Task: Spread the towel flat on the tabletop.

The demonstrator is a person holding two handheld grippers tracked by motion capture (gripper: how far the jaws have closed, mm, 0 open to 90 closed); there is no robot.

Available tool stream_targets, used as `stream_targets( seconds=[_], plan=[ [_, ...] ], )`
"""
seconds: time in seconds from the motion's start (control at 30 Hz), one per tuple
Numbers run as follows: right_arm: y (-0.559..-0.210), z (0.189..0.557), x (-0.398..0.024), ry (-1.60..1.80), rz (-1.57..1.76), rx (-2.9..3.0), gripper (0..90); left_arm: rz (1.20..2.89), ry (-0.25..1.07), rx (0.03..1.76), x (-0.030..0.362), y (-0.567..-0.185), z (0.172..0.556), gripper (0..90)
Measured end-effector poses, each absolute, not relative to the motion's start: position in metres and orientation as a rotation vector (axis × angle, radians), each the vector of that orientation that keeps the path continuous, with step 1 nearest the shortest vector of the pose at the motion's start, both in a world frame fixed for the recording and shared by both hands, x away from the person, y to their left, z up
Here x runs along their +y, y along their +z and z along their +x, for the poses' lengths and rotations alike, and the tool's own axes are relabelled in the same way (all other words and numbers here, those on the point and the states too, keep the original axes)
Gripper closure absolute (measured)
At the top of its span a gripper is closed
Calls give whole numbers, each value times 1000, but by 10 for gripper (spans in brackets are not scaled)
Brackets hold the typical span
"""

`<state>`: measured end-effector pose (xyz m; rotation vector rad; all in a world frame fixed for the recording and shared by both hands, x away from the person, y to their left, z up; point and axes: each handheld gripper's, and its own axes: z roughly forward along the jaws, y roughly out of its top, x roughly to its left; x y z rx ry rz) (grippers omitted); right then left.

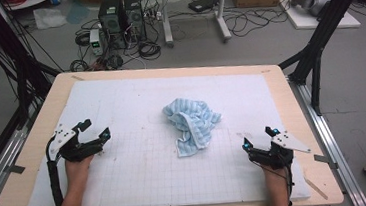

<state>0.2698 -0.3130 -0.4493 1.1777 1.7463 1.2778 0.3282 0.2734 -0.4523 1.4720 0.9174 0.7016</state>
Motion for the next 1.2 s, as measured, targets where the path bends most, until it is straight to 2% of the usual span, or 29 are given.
stream_targets(
  seconds=[1.2],
  plan=[
    [-449,271,-316,1301,1192,1749,103,1474,701,915,272,-452,328,162]
  ],
)
